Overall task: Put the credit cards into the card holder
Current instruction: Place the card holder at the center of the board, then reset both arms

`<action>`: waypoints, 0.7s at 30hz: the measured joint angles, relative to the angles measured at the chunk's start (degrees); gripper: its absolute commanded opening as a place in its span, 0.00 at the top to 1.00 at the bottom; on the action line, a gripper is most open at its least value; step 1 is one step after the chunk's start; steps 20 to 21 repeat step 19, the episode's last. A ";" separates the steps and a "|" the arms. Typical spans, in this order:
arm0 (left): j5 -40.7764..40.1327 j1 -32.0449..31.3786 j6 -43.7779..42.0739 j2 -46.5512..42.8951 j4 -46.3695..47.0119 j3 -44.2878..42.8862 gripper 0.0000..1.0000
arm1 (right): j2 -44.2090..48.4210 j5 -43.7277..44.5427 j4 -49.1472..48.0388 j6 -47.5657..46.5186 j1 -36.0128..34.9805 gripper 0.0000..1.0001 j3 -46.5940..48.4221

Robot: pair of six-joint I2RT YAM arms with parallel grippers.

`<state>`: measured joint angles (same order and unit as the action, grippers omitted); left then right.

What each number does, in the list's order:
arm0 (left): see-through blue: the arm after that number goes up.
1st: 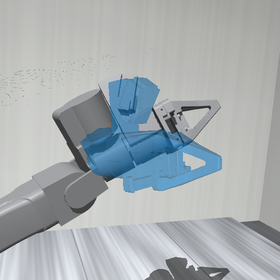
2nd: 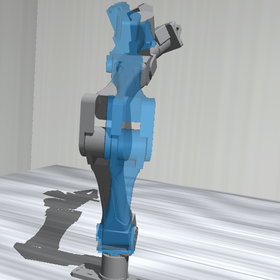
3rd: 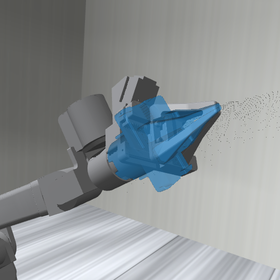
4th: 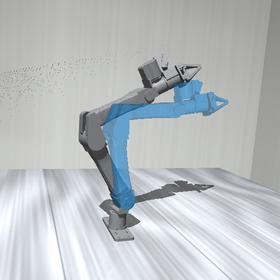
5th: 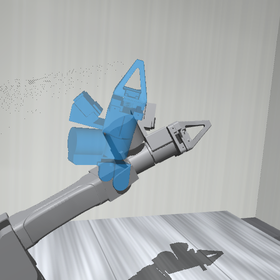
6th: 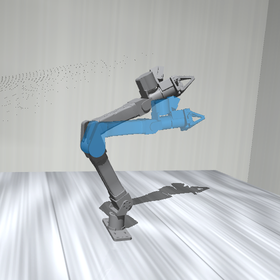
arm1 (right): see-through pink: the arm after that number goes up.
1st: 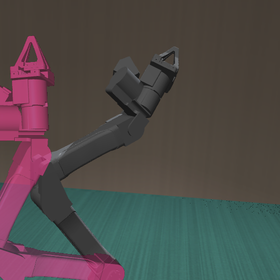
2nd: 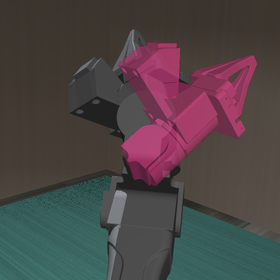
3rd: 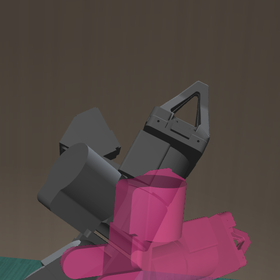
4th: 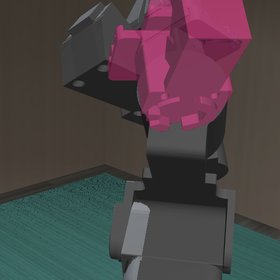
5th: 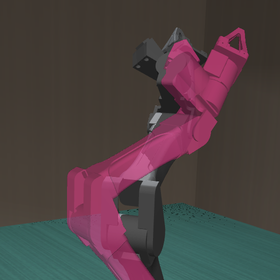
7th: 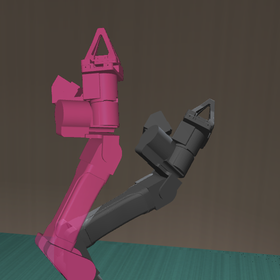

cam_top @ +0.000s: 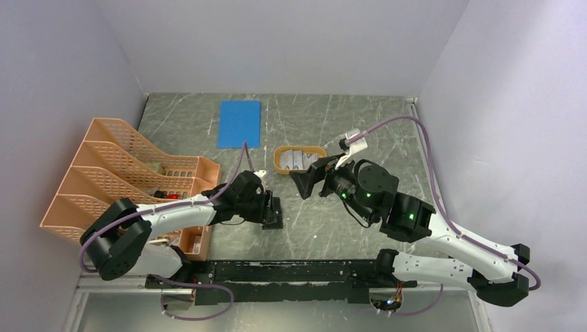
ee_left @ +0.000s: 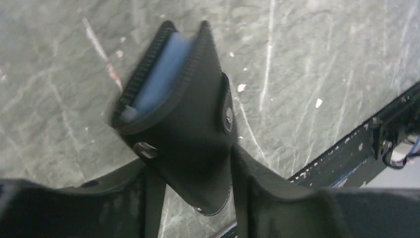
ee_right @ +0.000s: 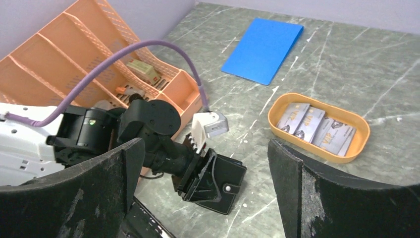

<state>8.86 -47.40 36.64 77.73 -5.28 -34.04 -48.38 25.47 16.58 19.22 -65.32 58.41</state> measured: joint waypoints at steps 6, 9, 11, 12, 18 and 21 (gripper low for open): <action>-6.99 -0.07 -0.33 -1.46 -5.66 -0.24 0.03 | -2.58 5.31 3.06 3.30 0.02 0.00 0.96; -11.54 -0.07 -0.31 -4.55 -10.38 -1.95 0.03 | -5.51 9.62 5.07 6.23 0.02 0.00 1.88; -14.38 -0.07 -0.31 -6.62 -13.42 -3.63 0.03 | -7.30 12.52 6.97 8.09 0.02 0.00 2.82; -16.02 -0.07 -0.28 -8.04 -15.39 -4.81 0.03 | -8.28 13.90 7.98 9.01 0.02 0.00 3.58; -24.09 -0.09 -0.92 -20.20 -22.25 -11.13 0.03 | -9.46 18.14 9.60 10.43 0.02 0.00 4.87; -25.07 -0.09 -1.18 -22.16 -22.69 -11.96 0.03 | -9.22 18.34 9.51 10.27 0.02 0.00 4.85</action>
